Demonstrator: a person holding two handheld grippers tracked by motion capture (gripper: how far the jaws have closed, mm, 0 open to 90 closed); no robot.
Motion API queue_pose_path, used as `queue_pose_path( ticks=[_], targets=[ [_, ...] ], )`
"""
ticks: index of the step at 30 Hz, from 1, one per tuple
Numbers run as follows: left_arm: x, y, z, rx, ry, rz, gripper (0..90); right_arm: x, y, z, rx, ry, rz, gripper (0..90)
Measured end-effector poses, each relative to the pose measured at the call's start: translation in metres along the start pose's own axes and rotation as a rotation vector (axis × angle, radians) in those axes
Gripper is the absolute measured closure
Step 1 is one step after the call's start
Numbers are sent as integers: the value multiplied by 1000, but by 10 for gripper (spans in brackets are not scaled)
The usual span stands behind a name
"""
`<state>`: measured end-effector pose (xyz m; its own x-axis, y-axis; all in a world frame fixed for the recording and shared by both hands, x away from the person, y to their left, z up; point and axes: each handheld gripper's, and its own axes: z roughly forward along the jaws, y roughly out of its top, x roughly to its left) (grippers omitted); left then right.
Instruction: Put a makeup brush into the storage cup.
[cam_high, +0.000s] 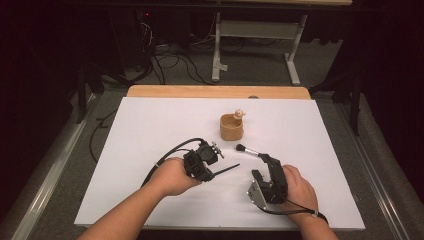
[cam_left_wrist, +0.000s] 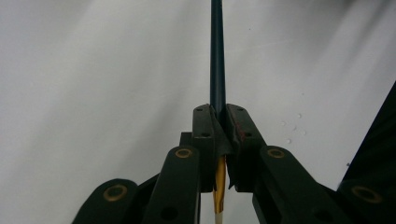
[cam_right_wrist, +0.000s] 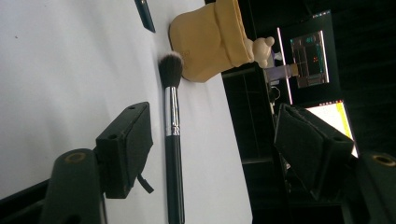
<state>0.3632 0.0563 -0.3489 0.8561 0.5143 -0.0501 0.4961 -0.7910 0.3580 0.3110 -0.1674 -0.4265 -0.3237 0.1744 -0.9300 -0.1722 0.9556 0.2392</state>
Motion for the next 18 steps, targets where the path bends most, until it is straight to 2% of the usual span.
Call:
queue_pose_path(
  ticks=[10, 13, 18],
  targets=[
    [-4, 6, 0, 2, -7, 20, 829, 3, 2, -2, 0, 8, -13, 420],
    [-6, 7, 0, -9, -11, 23, 829, 4, 2, -1, -9, 36, -24, 439],
    [-9, 9, -1, -14, -15, 31, 829, 9, 4, 0, -8, 53, -37, 464]
  ],
)
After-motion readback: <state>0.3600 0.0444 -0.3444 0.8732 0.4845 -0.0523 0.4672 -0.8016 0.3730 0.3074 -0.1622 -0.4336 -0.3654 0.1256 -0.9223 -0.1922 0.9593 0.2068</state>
